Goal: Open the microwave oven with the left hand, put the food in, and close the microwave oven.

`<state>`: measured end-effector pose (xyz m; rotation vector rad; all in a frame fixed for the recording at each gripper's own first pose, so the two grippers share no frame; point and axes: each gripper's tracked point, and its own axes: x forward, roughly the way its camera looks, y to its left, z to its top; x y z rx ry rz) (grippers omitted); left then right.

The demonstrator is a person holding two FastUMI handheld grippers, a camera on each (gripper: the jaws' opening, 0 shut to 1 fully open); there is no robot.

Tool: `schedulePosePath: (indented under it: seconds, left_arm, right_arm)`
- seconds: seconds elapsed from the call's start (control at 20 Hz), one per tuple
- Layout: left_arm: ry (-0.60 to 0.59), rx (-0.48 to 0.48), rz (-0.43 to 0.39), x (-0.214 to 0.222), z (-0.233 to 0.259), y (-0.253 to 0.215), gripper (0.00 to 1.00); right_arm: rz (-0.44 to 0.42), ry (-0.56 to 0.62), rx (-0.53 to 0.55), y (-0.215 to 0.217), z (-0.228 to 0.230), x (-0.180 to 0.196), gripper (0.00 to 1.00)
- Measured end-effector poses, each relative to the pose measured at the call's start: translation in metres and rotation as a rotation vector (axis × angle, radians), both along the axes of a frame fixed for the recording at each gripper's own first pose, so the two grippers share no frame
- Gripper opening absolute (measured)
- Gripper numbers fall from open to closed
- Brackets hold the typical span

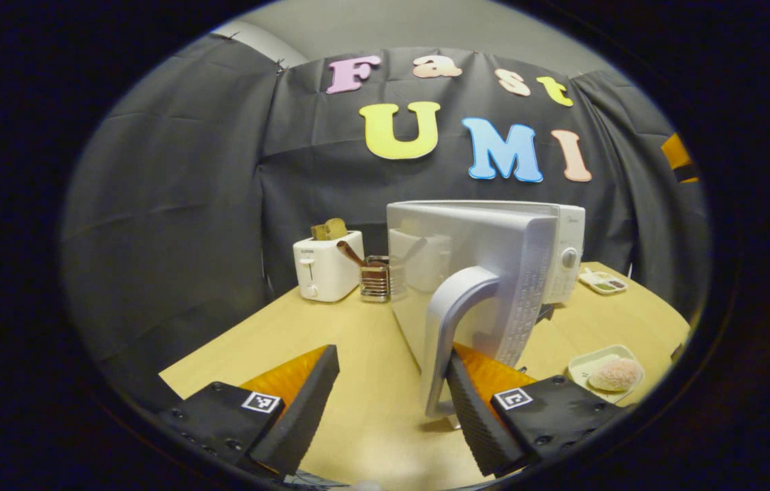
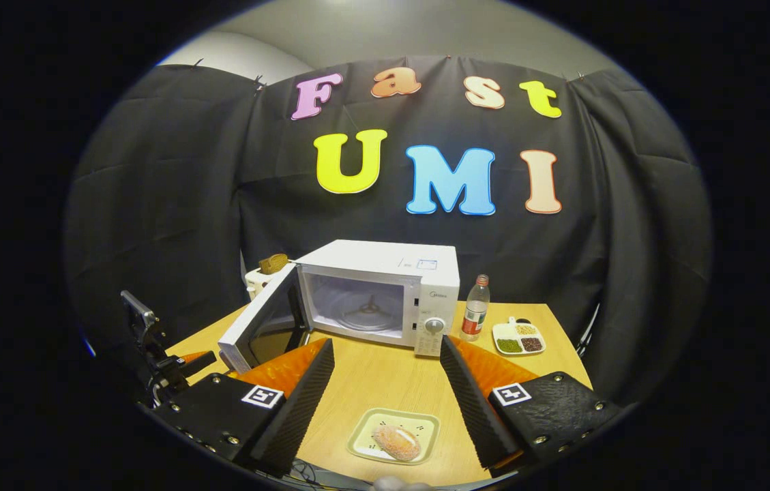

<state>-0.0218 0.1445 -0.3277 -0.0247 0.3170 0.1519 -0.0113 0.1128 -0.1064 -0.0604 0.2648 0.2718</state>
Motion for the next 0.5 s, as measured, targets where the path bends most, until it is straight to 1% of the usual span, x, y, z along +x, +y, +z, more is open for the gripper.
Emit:
schedulePosePath:
  seconds: [0.1,0.15,0.2,0.25,0.3,0.35,0.5]
  left_arm:
    - [-0.004,0.013,-0.002,-0.004,0.002,0.005,0.95]
    - [-0.003,0.025,-0.002,-0.008,0.005,0.006,0.97]
    - [-0.010,0.053,0.004,-0.013,0.008,0.009,0.95]
    - [-0.027,0.087,0.011,-0.016,0.012,0.016,0.98]
    - [-0.023,0.108,0.017,-0.018,0.011,0.021,0.97]
    - [-0.022,0.109,0.016,-0.018,0.011,0.025,0.95]
    - [-0.020,0.104,0.022,-0.021,0.010,0.036,1.00]
  right_arm:
    - [0.007,0.004,-0.002,0.004,-0.002,-0.001,0.96]
    - [0.010,0.007,-0.003,0.005,-0.003,-0.002,0.95]
    - [0.013,0.013,-0.002,0.007,-0.004,-0.003,0.96]
    - [0.016,0.012,0.002,0.009,-0.004,-0.003,0.96]
    - [0.018,0.012,0.002,0.010,-0.003,-0.004,0.96]
    - [0.023,0.010,-0.002,0.012,-0.004,-0.004,0.96]
    - [0.029,0.004,-0.012,0.012,-0.008,-0.004,0.96]
